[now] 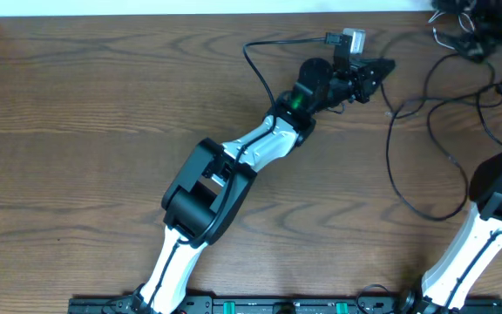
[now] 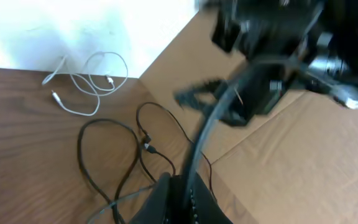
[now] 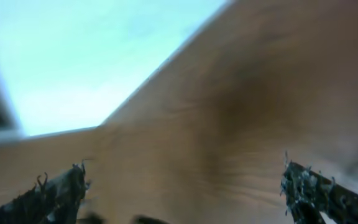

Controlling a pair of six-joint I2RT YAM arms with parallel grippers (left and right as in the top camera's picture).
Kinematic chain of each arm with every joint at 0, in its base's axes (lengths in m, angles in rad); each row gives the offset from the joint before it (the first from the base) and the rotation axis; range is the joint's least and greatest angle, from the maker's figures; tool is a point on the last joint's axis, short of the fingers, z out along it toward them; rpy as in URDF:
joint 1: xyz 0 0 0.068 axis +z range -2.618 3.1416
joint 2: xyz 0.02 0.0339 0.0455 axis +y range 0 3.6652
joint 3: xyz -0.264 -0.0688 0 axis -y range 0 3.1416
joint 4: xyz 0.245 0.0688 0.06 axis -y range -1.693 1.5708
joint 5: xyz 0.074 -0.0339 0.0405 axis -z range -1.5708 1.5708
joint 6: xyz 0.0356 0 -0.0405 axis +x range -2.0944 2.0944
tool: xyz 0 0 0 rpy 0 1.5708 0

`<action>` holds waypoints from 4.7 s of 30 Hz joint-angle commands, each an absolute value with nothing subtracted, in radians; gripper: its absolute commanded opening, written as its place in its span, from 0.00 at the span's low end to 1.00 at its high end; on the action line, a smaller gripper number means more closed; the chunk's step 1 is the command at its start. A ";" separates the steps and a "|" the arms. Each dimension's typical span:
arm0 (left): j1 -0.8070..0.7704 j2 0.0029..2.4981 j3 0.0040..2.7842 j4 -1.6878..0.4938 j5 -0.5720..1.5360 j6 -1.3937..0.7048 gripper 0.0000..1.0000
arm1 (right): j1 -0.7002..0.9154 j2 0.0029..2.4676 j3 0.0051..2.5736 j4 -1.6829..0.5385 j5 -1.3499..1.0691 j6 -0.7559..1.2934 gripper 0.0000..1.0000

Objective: Untangle cables

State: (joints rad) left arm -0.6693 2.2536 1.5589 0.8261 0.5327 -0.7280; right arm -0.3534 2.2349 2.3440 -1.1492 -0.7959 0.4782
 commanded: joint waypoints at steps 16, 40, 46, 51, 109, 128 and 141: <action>-0.802 2.203 1.565 0.740 0.548 -0.701 0.32 | -0.635 2.235 2.360 -1.398 -0.350 0.358 0.99; -0.642 1.967 1.565 -0.165 0.379 -0.324 1.00 | -0.564 2.234 2.361 -1.489 -0.514 0.019 0.99; -0.493 1.716 1.565 -0.479 0.233 -0.314 1.00 | -0.449 2.234 2.361 -1.584 -0.492 -0.016 0.93; -0.371 1.555 1.565 -0.618 0.219 -0.307 1.00 | -0.368 2.212 2.361 -1.668 -0.451 -0.016 0.83; -0.205 1.457 1.565 -0.770 0.219 -0.307 0.99 | -0.196 2.055 1.398 -0.845 0.069 0.254 0.01; -0.205 1.457 1.565 -0.770 0.219 -0.307 0.99 | -0.313 2.055 1.768 -1.050 0.068 0.229 0.01; -0.205 1.457 1.565 -0.770 0.219 -0.308 0.99 | -0.602 2.055 2.461 -1.155 0.070 0.185 0.01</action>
State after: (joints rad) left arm -0.2092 1.4612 1.5558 -0.7670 0.2287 -0.3164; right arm -0.5350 2.0655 2.3909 -1.1652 0.0601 0.1993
